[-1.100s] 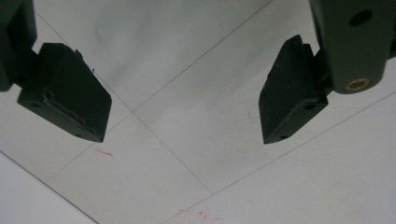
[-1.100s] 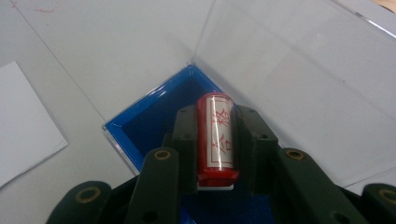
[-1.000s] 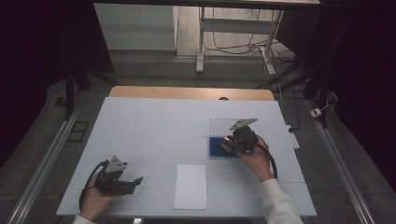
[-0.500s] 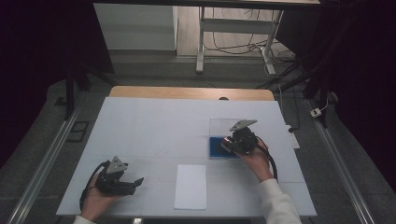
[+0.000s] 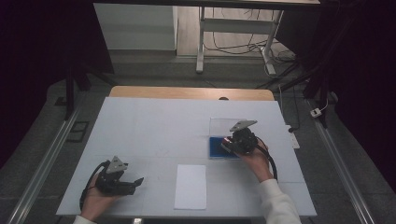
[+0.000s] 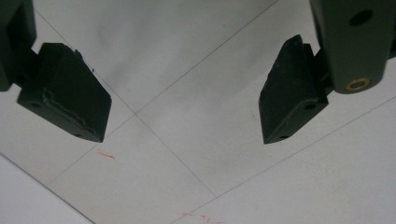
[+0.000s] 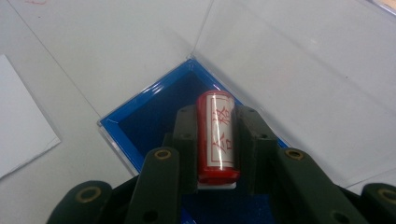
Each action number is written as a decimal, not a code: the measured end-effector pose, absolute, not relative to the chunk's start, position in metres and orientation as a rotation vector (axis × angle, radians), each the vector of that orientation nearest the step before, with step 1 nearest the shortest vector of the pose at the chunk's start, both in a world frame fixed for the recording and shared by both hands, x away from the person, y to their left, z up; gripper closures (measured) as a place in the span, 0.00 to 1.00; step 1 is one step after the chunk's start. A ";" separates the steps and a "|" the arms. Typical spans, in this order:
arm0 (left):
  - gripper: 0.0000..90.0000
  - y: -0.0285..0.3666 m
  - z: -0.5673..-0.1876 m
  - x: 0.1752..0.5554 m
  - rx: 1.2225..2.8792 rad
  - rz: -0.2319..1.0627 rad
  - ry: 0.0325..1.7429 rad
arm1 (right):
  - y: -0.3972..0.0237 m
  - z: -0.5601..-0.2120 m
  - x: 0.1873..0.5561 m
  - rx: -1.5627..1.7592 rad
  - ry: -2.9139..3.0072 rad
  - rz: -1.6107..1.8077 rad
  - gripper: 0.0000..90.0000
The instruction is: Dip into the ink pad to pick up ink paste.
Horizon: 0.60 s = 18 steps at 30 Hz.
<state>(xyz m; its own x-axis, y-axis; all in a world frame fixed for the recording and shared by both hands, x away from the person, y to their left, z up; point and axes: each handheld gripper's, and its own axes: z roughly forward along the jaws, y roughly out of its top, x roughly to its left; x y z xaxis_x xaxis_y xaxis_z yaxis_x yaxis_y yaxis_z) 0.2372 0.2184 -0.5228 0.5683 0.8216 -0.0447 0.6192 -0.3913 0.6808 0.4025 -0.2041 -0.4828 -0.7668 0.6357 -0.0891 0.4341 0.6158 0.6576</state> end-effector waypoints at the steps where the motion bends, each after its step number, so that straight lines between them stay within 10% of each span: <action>1: 0.20 0.218 -0.523 0.237 2.141 0.395 1.147 | -0.205 -0.483 0.403 0.870 2.531 0.912 0.78; 18: 0.20 0.221 -0.523 0.238 2.141 0.399 1.148 | -0.219 -0.465 0.400 0.826 2.469 0.990 0.78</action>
